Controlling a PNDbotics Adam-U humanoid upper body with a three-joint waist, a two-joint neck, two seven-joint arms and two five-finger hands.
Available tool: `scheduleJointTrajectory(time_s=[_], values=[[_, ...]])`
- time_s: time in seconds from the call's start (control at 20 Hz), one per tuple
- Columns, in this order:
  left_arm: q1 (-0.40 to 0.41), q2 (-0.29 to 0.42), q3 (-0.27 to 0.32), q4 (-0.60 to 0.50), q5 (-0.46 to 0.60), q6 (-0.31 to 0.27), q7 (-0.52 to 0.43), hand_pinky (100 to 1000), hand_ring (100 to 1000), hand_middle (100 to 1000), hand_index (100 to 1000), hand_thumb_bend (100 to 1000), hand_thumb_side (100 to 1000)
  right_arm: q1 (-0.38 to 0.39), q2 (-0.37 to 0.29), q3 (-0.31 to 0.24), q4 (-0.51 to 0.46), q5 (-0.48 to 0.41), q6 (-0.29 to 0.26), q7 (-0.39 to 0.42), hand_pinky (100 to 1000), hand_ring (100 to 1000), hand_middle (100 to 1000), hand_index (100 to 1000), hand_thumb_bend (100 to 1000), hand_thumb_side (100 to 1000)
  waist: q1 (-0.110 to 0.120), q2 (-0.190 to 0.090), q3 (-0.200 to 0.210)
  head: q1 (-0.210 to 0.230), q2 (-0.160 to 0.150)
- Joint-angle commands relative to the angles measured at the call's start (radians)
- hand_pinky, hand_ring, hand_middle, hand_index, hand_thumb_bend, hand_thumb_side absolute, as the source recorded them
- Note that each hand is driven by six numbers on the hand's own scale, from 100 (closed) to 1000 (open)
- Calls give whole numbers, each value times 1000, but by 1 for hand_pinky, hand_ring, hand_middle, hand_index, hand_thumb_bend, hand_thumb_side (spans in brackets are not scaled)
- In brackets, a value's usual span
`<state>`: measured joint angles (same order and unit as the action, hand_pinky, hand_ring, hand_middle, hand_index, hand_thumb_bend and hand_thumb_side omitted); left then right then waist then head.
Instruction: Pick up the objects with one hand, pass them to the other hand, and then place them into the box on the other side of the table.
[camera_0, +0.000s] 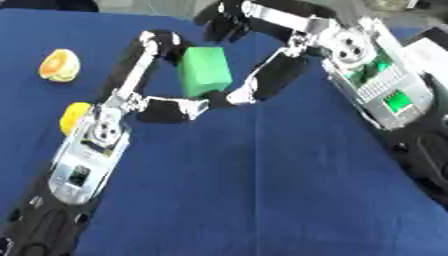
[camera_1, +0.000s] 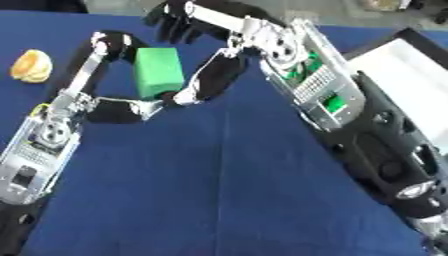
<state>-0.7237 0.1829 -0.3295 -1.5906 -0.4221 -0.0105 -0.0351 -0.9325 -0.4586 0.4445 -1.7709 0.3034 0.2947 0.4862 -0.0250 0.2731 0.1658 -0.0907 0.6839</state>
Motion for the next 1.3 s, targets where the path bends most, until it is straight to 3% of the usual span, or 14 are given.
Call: scheduleJointTrajectory(time_s=[0.05,0.5,0.6,0.7,0.95,1.3], values=[[-19,2,4,-26,7,-6,1,609,495,449,493,106,100,-15,-13,-15,4,17,-14,6,812,784,721,872,627,100,-10,-3,-2,-2,-9],[-16,1,-1,-37,15,-24,-11,610,496,450,494,104,100,-13,-8,-17,19,-5,41,-38,803,755,636,807,577,100,-10,-2,-3,-6,-4],[-16,-1,-1,-36,18,-28,-13,610,495,451,495,102,100,-12,-7,-16,21,-25,55,-57,798,744,608,783,498,100,-10,0,-3,-6,-3],[-16,-3,-2,-35,23,-34,-16,610,495,451,495,102,100,-12,-8,-12,23,-36,59,-61,799,742,603,778,473,100,-10,2,-4,-6,-3],[-15,-5,-2,-31,32,-47,-25,612,498,453,497,104,100,-10,-7,-14,25,-53,58,-59,787,695,476,667,437,100,-10,4,-6,-9,-1],[-14,-9,-2,-22,17,-43,-35,614,500,457,500,107,100,-7,-9,-12,27,-95,51,-61,781,650,366,555,479,100,-9,6,-7,-11,0]])
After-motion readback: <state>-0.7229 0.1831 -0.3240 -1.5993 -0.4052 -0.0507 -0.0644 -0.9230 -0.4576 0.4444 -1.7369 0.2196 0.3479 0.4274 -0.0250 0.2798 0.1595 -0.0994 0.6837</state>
